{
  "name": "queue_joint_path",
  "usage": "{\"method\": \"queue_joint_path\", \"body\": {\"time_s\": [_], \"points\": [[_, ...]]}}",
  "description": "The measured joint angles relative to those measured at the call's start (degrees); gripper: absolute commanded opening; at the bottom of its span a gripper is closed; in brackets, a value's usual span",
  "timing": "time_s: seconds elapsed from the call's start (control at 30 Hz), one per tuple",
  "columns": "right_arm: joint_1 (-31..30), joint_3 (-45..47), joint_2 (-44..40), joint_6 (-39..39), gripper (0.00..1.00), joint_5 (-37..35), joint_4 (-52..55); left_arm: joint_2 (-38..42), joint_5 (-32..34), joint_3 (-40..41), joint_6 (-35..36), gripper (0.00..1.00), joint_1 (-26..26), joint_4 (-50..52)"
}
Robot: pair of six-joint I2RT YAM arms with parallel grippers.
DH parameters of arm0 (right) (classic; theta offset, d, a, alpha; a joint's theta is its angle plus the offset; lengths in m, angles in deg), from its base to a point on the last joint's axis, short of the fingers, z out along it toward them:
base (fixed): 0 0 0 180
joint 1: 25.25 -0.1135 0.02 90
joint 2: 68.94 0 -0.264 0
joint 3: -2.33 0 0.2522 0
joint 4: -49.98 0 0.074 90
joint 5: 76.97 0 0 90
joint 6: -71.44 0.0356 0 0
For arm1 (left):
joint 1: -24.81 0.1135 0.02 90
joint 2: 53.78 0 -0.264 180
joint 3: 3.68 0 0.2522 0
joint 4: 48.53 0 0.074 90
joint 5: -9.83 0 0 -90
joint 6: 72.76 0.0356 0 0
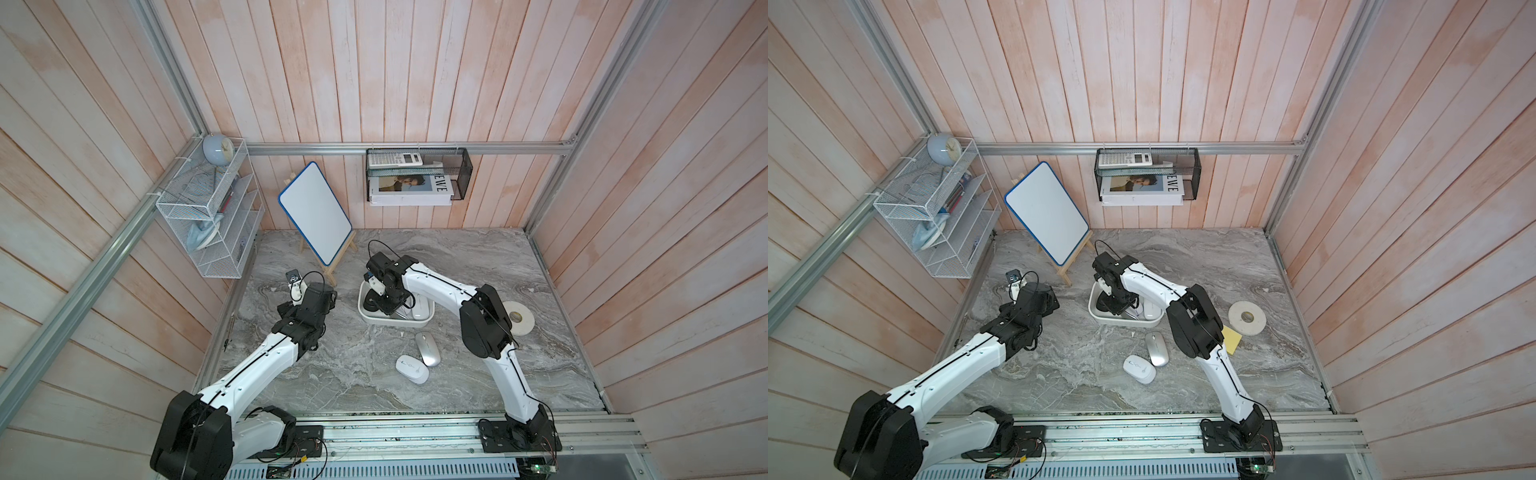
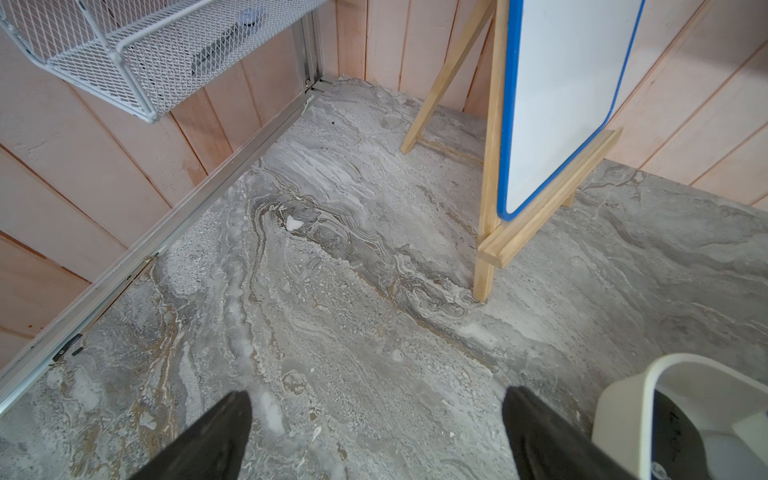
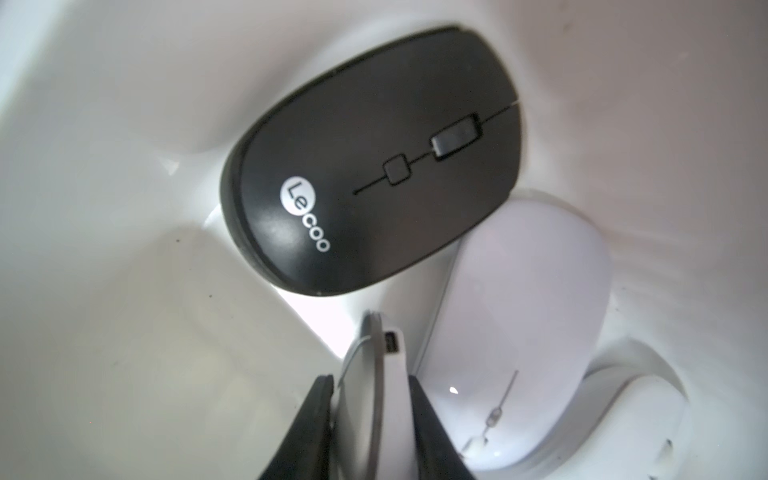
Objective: Take out the mouse from the storage box
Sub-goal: Pick up the mouse from the storage box.
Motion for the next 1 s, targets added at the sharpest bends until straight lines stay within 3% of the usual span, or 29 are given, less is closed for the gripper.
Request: {"method": "queue_joint_path", "body": {"time_s": [0.67, 1.0], "points": [[4.20, -4.42, -6.84, 11.72, 0.13, 0.66, 2.14, 0.33, -2.10, 1.36, 0.50, 1.00, 0.11, -1.64], [2.25, 8.79, -24.02, 19.34, 0.13, 1.46, -1.01, 1.44, -3.61, 2.12, 0.94, 1.00, 0.11, -2.95]]}}
